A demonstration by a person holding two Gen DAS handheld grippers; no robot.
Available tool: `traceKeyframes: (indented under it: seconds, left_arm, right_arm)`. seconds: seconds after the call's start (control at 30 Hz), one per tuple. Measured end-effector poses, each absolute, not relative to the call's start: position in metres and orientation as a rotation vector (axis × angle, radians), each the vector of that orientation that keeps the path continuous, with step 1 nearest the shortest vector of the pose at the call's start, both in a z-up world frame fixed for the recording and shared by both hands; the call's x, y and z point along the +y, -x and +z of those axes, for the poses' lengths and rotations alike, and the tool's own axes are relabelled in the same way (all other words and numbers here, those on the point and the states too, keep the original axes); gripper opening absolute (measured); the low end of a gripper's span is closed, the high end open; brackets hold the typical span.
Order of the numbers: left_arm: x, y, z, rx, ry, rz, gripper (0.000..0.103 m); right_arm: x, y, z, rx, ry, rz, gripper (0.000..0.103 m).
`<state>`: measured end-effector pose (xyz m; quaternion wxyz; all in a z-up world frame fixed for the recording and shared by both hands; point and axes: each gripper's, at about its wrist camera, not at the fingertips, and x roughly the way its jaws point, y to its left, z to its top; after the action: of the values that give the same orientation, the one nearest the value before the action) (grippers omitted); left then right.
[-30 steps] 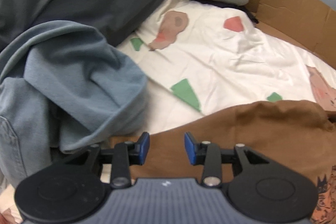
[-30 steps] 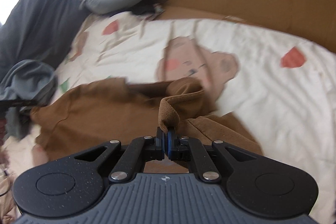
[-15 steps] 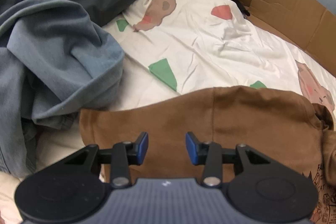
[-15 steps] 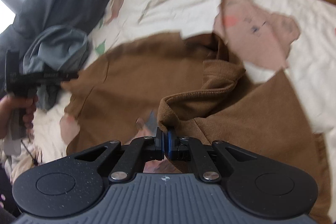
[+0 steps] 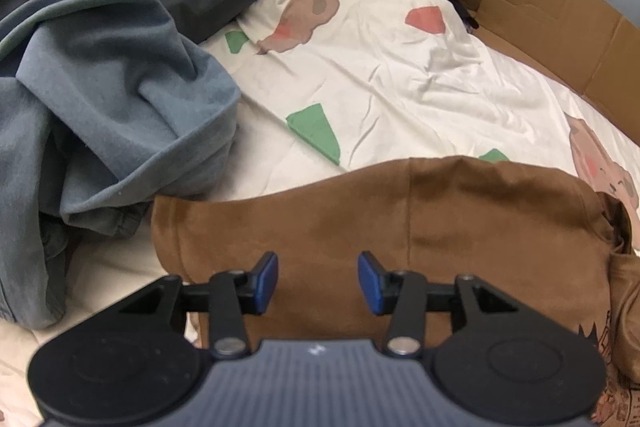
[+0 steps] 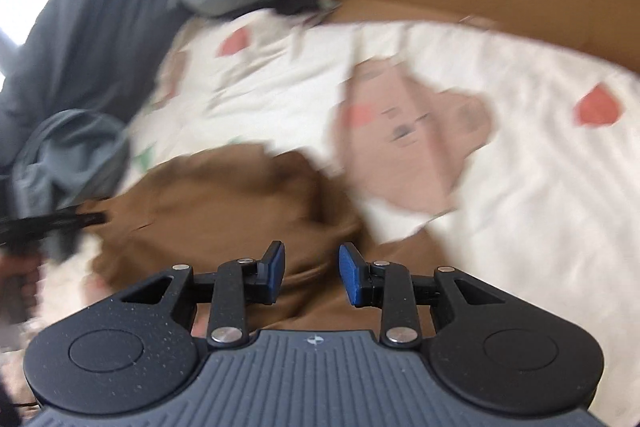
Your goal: Fold clothes
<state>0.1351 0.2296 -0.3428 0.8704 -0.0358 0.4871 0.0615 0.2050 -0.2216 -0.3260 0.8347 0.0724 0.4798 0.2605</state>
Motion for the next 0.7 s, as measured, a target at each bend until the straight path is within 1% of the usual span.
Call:
traceKeyframes:
  seconds: [0.2, 0.33, 0.53, 0.7]
  left_arm:
    - [0.236, -0.134, -0.348, 1.033, 0.066, 0.142, 0.047]
    - [0.241, -0.134, -0.348, 1.031, 0.062, 0.158, 0.047]
    - [0.242, -0.132, -0.349, 1.034, 0.059, 0.159, 0.047]
    - [0.243, -0.13, -0.352, 1.046, 0.063, 0.161, 0.047]
  right_arm:
    - [-0.252, -0.238, -0.336, 0.977, -0.083, 0.453, 0.037]
    - [-0.258, -0.252, -0.353, 0.99, -0.026, 0.42, 0.036]
    - [-0.249, -0.255, -0.381, 1.034, 0.081, 0.413, 0.036]
    - [-0.239, -0.242, -0.378, 1.019, 0.113, 0.472, 0.036]
